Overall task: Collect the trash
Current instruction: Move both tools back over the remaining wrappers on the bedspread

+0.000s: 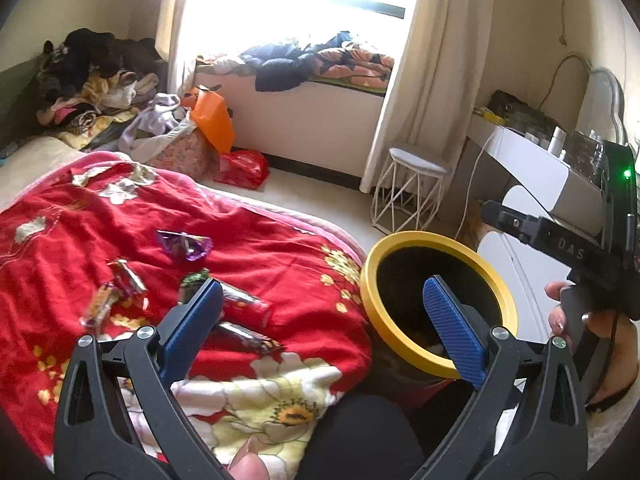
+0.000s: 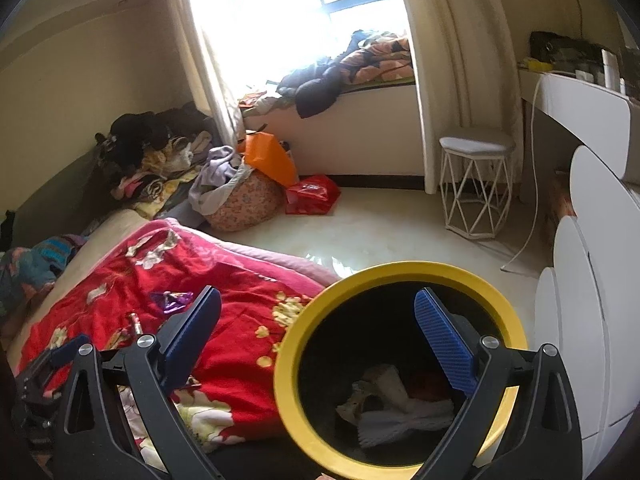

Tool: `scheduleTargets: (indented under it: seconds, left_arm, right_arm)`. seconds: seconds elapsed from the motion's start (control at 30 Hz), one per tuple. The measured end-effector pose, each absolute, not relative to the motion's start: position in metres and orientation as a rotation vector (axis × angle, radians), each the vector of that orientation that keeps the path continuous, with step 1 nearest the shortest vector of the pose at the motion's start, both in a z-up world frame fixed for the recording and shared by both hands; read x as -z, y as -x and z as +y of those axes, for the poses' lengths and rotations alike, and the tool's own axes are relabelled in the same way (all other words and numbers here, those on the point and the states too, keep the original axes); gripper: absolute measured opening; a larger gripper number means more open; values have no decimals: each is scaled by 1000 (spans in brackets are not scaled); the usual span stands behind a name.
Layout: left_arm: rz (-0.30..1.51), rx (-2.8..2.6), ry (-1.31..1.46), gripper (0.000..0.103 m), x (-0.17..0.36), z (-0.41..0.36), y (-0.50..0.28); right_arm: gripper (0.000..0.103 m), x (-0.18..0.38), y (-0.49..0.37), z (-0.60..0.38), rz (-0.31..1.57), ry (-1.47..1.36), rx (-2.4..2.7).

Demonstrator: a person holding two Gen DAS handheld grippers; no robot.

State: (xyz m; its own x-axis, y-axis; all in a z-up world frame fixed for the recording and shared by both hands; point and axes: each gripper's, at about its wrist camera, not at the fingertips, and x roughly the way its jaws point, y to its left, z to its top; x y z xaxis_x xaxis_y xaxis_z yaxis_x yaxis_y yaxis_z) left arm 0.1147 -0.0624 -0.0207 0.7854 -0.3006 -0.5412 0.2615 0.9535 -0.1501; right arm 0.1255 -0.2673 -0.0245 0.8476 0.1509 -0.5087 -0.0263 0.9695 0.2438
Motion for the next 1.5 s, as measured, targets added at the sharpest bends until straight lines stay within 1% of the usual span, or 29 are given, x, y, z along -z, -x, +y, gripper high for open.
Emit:
scheduleTargets:
  seconds: [0.57, 0.9, 1.5]
  left_arm:
    - [554, 203, 100, 92, 9, -8, -108]
    - [544, 127, 142, 92, 8, 30, -109]
    - [521, -5, 258, 92, 12, 102, -108]
  right_arm:
    - [95, 11, -118, -210, 542, -149, -210]
    - [95, 10, -119, -183, 553, -111, -274]
    - [95, 19, -118, -97, 589, 25, -427]
